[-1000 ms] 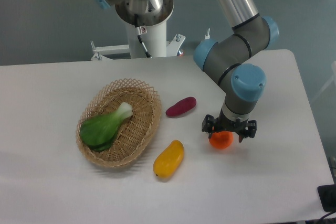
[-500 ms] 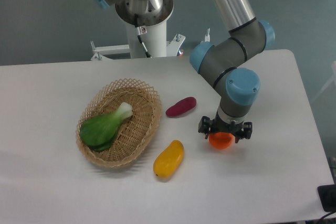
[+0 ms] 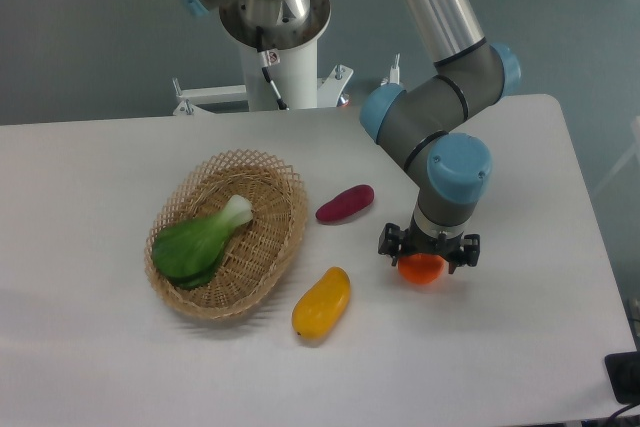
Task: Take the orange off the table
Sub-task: 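Close the gripper fingers on the orange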
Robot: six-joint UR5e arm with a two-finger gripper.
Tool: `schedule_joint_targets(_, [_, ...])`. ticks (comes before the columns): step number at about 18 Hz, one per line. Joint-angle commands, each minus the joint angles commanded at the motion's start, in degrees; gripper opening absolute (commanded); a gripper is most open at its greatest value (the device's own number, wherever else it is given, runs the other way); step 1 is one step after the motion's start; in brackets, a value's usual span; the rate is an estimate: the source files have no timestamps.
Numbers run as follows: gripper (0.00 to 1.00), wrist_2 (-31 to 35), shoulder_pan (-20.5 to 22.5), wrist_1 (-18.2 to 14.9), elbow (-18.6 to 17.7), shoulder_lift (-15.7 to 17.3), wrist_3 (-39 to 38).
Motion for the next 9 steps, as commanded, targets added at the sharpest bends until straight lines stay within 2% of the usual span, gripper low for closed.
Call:
schedule_joint_targets(2, [0.99, 0.1, 0.0, 0.0, 0.0, -0.1, 0.1])
schedule_joint_targets(5, [0.93, 0.1, 0.0, 0.0, 0.0, -0.1, 0.0])
schedule_joint_targets(8, [0.82, 0.1, -0.1, 0.0, 0.0, -0.1, -0.2])
schedule_joint_targets(9, [0.82, 0.1, -0.1, 0.0, 0.0, -0.1, -0.2])
